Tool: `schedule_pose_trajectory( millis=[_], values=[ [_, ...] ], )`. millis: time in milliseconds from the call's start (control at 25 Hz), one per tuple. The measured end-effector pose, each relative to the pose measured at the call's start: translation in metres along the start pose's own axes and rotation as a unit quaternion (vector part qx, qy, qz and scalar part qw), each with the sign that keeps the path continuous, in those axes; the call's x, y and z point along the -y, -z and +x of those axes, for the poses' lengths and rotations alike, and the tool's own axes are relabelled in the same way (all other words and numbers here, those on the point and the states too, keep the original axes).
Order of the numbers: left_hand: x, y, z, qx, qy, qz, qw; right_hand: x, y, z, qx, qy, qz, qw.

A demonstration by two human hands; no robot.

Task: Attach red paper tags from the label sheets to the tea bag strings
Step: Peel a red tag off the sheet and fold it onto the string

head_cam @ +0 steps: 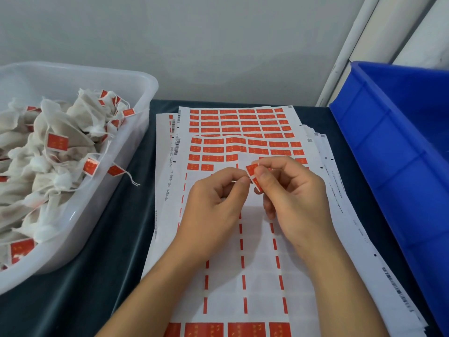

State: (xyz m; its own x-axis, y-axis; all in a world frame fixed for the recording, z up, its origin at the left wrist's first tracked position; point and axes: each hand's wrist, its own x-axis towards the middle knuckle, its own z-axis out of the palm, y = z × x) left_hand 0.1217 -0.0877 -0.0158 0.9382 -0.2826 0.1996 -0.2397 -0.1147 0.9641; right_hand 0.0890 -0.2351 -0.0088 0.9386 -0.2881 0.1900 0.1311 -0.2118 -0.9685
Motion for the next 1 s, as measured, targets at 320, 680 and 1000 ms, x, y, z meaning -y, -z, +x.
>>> schedule_pose_trajectory(
  millis=[320,680,1000],
  values=[
    [0.0008,0.0028,0.0004,0.019,0.025,-0.050,0.998,0.0029,-0.0033,-0.0009,-0.014,0.054,-0.048,0.997],
    [-0.0023,0.0033,0.0009,-0.016,0.078,-0.084,0.993,0.0054,-0.0061,-0.0019,-0.005,-0.002,0.022,1.000],
    [-0.0064,0.0068,-0.0006,-0.017,0.110,-0.165,0.980,0.0058,-0.0044,0.0002,0.057,-0.061,0.071,0.994]
  ],
)
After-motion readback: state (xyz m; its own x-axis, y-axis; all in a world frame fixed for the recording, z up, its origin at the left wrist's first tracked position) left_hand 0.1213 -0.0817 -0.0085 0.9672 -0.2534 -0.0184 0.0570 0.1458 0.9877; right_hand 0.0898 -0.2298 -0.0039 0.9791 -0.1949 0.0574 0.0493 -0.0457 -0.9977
